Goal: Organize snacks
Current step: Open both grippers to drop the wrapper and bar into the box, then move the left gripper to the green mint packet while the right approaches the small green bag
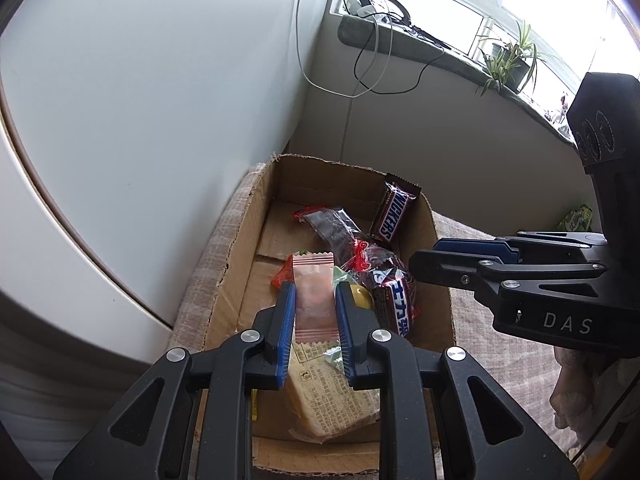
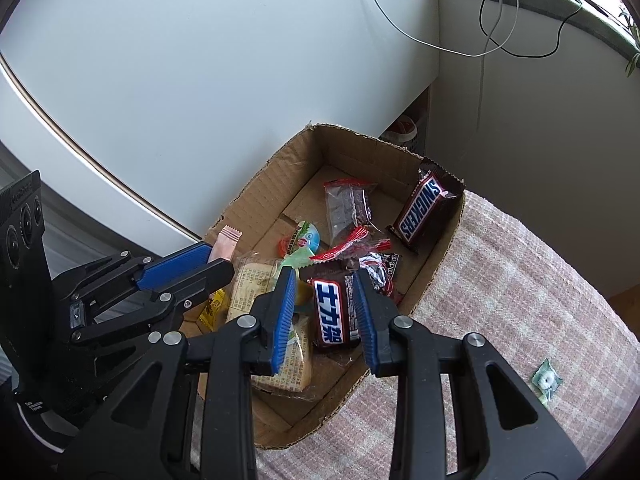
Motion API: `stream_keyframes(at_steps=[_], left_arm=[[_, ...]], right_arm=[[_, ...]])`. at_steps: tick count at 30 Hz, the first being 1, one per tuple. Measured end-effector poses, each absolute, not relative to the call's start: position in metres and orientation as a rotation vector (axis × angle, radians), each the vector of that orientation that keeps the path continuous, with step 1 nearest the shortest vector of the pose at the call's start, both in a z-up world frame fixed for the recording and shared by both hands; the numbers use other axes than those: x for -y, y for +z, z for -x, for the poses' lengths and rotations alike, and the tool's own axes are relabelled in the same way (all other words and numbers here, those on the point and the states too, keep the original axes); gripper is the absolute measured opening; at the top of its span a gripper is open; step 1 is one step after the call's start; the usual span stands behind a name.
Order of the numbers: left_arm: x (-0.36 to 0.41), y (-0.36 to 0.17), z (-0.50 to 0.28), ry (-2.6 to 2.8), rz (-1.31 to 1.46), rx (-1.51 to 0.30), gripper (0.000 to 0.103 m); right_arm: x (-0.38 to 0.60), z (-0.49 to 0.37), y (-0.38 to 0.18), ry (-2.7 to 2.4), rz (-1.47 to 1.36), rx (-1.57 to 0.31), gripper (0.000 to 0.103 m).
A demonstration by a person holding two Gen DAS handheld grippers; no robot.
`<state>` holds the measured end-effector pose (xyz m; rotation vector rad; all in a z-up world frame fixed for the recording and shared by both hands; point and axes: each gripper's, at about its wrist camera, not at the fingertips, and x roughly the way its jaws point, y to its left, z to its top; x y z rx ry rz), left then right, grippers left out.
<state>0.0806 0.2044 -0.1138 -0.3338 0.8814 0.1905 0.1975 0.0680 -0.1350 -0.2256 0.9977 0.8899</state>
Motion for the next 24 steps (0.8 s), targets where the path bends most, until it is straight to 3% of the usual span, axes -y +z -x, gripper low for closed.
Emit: stream_keyframes(at_steps=[1, 3, 7, 9, 24], left_arm=[[-0.204, -0.114, -0.081, 0.191, 0.332, -0.883, 0.02], [-0.202, -0.113, -0.081, 0.193, 0.329, -0.885, 0.031], [-0.199, -0.113, -0.08, 0.195, 0.321, -0.887, 0.036], [-0.198, -0.112, -0.08, 0.2, 0.315, -0.888, 0.044], [-0.177, -0.096, -0.083, 0.19, 0.284, -0.866, 0.05]], right_arm=[[-0.067, -0.198, -0.134, 0.884, 0.227, -0.992, 0.039], [-0.065, -0.197, -0.131, 0.875, 0.222, -0.975, 0.06], [-0.061, -0.198, -0.128, 0.858, 0.221, -0.959, 0.073], [-0.058, -0.199, -0.125, 0.849, 0.217, -0.95, 0.08], [-0.01, -0.207, -0.109, 0.807, 0.175, -0.923, 0.081]])
